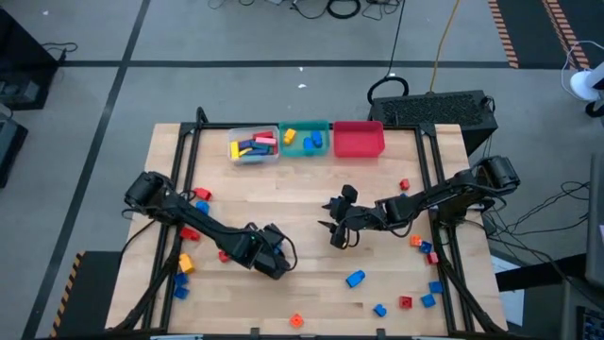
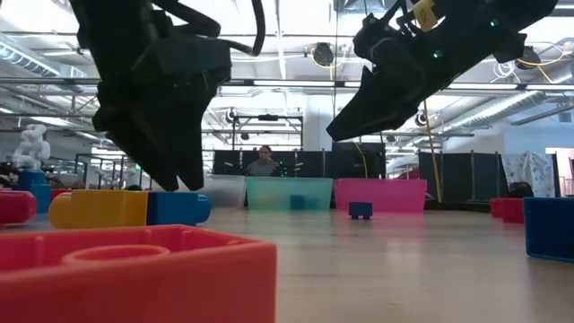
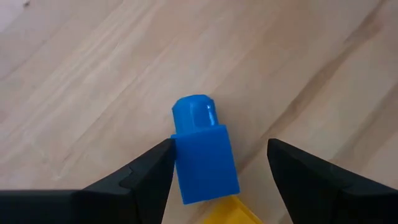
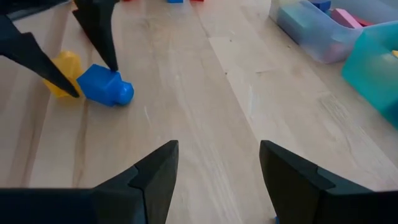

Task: Sort blocks by size
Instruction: Put the blue 1 stud game piece into the green bin

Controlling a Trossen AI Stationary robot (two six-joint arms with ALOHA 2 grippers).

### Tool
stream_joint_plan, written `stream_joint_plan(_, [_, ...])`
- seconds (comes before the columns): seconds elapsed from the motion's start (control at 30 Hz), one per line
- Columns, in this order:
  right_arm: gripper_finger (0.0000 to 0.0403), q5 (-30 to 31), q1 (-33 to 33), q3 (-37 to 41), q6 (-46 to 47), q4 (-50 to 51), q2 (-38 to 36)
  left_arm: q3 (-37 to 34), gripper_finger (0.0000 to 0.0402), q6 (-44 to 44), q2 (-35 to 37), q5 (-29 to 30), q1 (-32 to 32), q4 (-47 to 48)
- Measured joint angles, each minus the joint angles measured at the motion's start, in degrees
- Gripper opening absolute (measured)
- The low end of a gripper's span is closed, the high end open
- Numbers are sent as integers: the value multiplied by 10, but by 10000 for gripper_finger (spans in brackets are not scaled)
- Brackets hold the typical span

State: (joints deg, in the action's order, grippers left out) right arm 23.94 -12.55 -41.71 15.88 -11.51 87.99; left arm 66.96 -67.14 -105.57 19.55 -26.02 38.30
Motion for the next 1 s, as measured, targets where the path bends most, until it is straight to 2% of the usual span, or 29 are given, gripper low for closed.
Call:
stream_joint_plan(0.43, [210, 0, 1, 0, 0, -2, 0, -2, 255, 16, -18, -11, 2, 17])
stream_joint_plan(0.67, [210, 2, 1, 0, 2, -2, 0, -2, 205, 77, -18, -7, 5, 14])
stream_joint_plan(0.8, [210, 34, 1, 0, 28, -3, 0, -2, 173, 85, -18, -1, 15, -2])
stream_joint_plan(1.0, [210, 48, 1, 0, 22, -4, 0, -2, 155, 107, -19, -19, 33, -24])
